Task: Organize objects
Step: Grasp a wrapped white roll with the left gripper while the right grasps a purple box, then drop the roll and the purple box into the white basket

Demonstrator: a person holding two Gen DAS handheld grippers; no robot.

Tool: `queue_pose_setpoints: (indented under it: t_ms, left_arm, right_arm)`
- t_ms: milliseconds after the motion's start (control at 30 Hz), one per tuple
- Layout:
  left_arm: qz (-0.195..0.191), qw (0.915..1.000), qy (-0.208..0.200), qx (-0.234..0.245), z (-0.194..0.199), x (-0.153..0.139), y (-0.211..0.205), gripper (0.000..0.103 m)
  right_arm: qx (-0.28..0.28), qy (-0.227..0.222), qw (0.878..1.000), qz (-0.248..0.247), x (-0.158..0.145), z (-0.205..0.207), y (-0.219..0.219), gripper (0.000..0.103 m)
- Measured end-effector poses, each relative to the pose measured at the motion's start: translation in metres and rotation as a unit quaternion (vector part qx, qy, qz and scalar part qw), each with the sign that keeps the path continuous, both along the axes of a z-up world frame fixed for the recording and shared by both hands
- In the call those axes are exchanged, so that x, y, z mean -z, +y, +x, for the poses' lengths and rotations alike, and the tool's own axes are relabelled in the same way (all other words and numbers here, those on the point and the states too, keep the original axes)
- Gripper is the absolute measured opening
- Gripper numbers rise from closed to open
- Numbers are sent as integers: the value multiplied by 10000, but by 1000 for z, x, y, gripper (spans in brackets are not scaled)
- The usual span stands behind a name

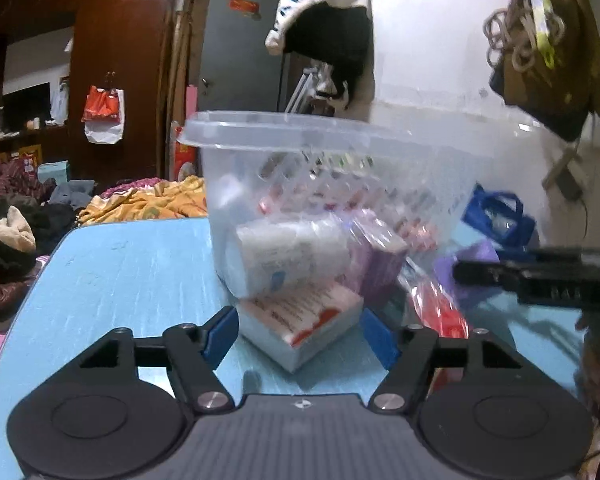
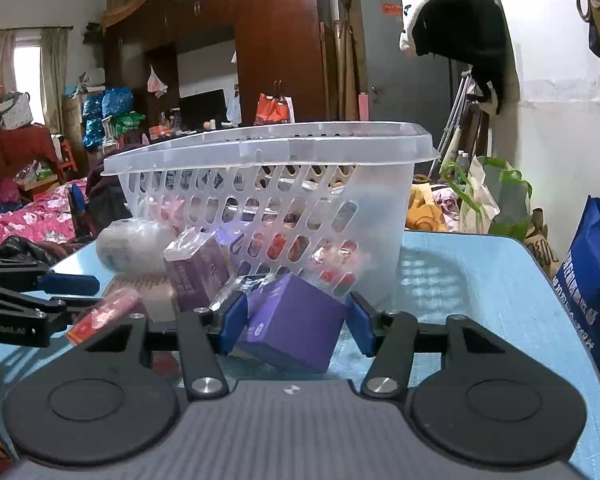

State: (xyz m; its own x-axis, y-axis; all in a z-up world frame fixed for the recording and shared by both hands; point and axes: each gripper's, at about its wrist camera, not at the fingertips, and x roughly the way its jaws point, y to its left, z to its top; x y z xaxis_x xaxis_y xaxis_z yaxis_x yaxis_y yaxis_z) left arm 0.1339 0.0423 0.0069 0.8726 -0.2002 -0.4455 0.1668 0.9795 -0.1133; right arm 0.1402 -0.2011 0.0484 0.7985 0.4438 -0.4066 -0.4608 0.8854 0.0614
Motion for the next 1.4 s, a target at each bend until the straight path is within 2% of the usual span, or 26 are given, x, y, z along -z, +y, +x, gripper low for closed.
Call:
queue_pose_setpoints:
  t_ms: [167, 300, 467, 667, 900, 967, 1000, 1067, 1200, 1400]
  left_arm:
    - [1, 9995, -184, -256, 16, -10, 4, 74]
    - [-102, 9996, -5, -252, 34, -14, -4, 76]
    - [-150, 9991, 12, -394, 37, -13, -9, 77]
    - [78, 9995, -144, -270, 31, -9, -16, 77]
    - [51, 9998, 77, -150, 47, -6, -23, 82]
    - [156, 9998, 27, -127, 45, -5, -27, 81]
    - [185, 9997, -12, -173, 43, -6, -27, 75]
    - [45, 9997, -131, -185, 36, -7, -23, 74]
    - [53, 9982, -462, -381, 20, -12, -16, 74]
    - [-126, 9962, -818, -265, -8, -24, -3, 74]
  right_arm:
    - [-23, -18, 10000, -21, 0, -1, 1, 58]
    - [-36, -27, 10000, -18, 0, -1, 0, 58]
    - [-40, -37, 10000, -18, 0, -1, 0, 58]
    - [-49, -48, 10000, -27, 1, -1, 1, 58]
    - [-59, -65, 10000, -43, 1, -3, 2, 58]
    - [-72, -77, 9999, -73, 1, -3, 3, 57]
    - [-87, -83, 9999, -99, 1, -3, 3, 57]
    - [-87, -117, 9997, -185, 0, -5, 6, 57]
    - [-29, -278, 9992, -270, -1, -9, 8, 54]
    - [-78, -462, 9989, -97, -11, -25, 2, 51]
